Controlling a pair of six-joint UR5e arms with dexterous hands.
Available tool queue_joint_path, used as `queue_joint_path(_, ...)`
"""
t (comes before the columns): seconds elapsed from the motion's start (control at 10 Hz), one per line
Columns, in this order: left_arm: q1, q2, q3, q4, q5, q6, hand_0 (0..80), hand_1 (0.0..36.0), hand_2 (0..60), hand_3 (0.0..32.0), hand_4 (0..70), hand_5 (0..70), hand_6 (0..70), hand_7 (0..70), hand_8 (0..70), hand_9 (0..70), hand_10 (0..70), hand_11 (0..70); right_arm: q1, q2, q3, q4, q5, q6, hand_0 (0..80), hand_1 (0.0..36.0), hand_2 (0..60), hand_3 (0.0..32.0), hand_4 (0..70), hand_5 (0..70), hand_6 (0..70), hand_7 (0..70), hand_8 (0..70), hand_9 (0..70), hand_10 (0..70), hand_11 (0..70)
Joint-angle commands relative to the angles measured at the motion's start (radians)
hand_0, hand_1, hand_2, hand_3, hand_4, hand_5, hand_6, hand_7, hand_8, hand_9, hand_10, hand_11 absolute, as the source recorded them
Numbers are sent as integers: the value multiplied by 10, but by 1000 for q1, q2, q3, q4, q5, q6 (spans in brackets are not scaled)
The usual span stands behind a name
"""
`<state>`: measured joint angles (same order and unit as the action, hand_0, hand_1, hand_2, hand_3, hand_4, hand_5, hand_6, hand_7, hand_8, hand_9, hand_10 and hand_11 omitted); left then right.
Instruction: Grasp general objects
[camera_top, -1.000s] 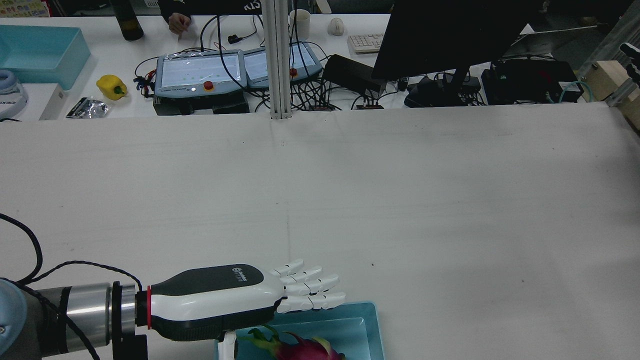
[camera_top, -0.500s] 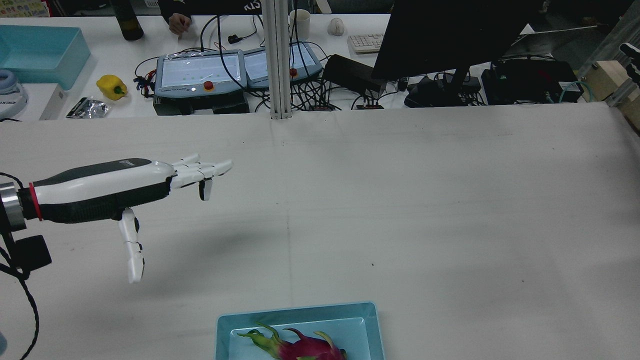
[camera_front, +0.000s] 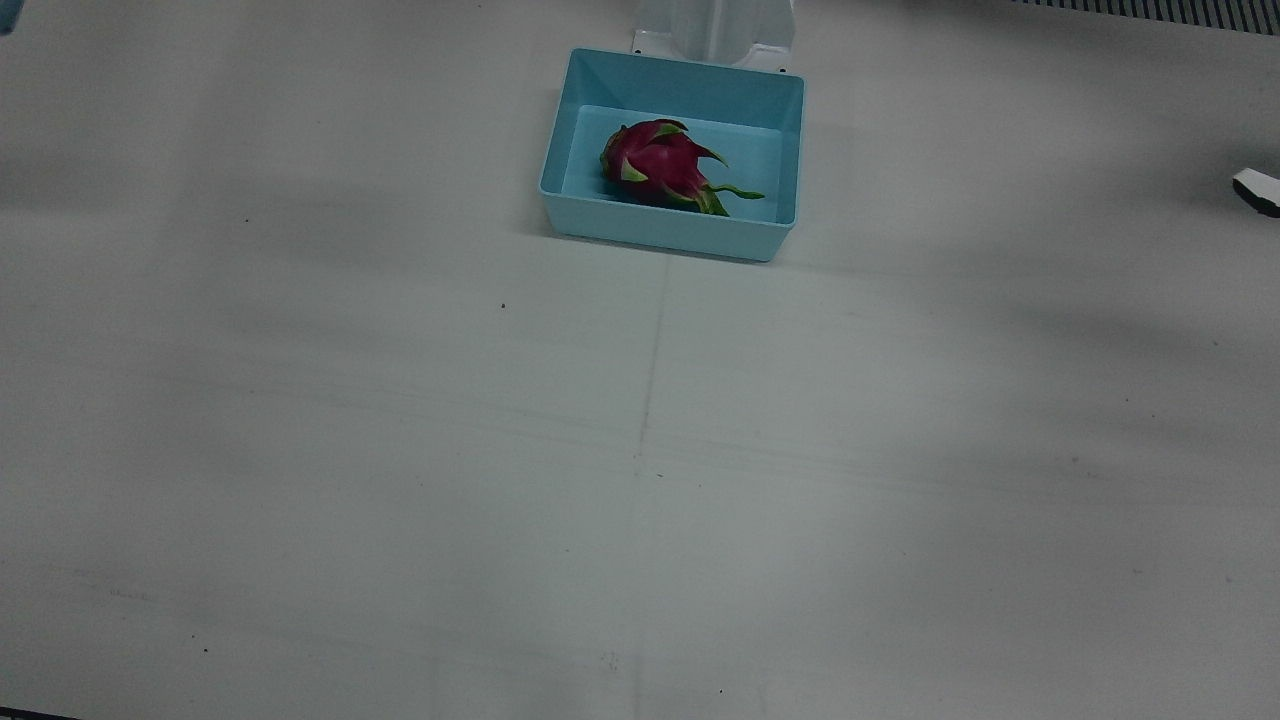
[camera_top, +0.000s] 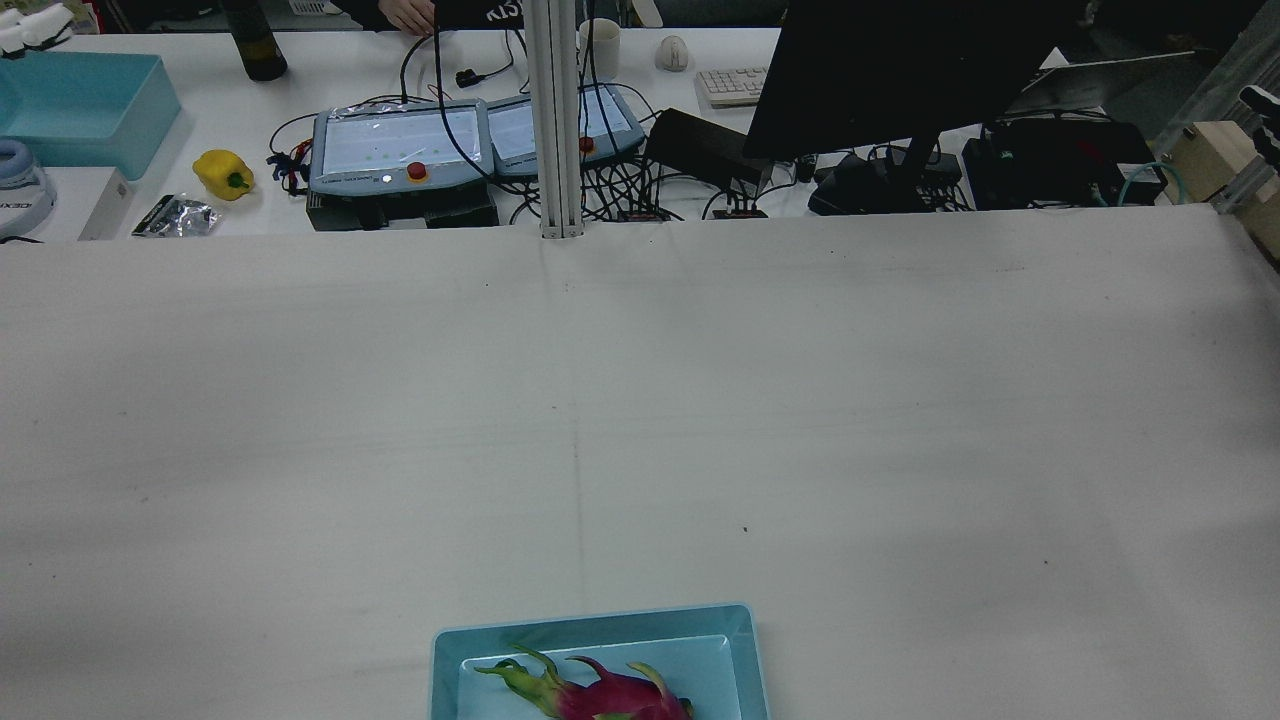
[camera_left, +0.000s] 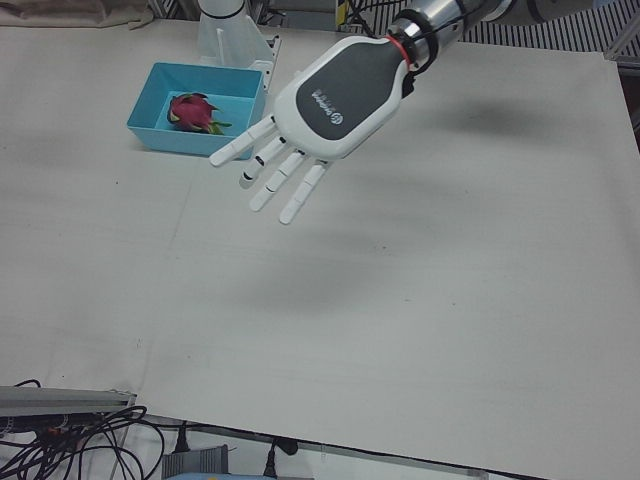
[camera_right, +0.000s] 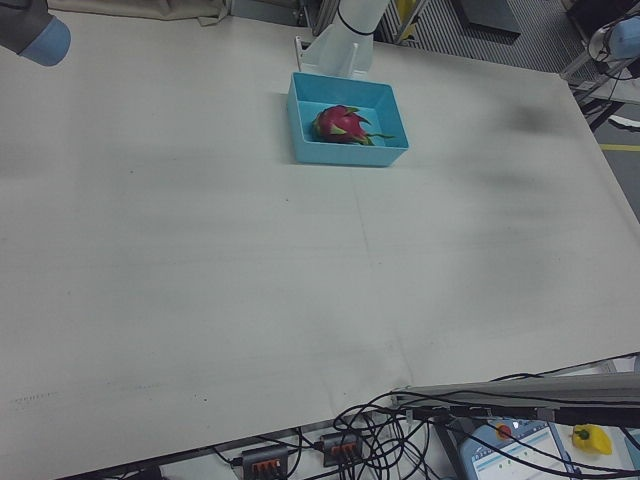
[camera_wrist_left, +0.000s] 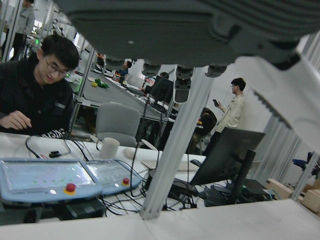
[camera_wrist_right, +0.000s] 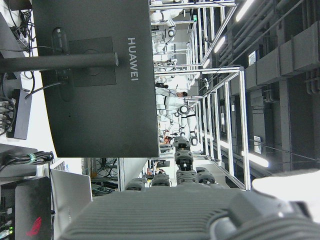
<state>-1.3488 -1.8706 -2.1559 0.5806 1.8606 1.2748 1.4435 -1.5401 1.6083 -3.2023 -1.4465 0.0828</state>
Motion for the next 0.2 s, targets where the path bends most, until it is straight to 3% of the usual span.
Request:
queue_joint_path(0.0, -99, 118, 106, -190, -134, -11, 359, 0, 0, 166, 0, 0, 0, 0, 0, 0, 0, 0, 0, 0, -1, -1, 0, 0, 0, 0, 0, 0, 0, 0, 0, 0, 0, 0, 0, 0)
queue_joint_path(0.1, -101, 160, 123, -259, -174, -28, 357, 0, 0, 160, 0, 0, 0, 0, 0, 0, 0, 0, 0, 0, 1, 1, 0, 0, 0, 0, 0, 0, 0, 0, 0, 0, 0, 0, 0, 0)
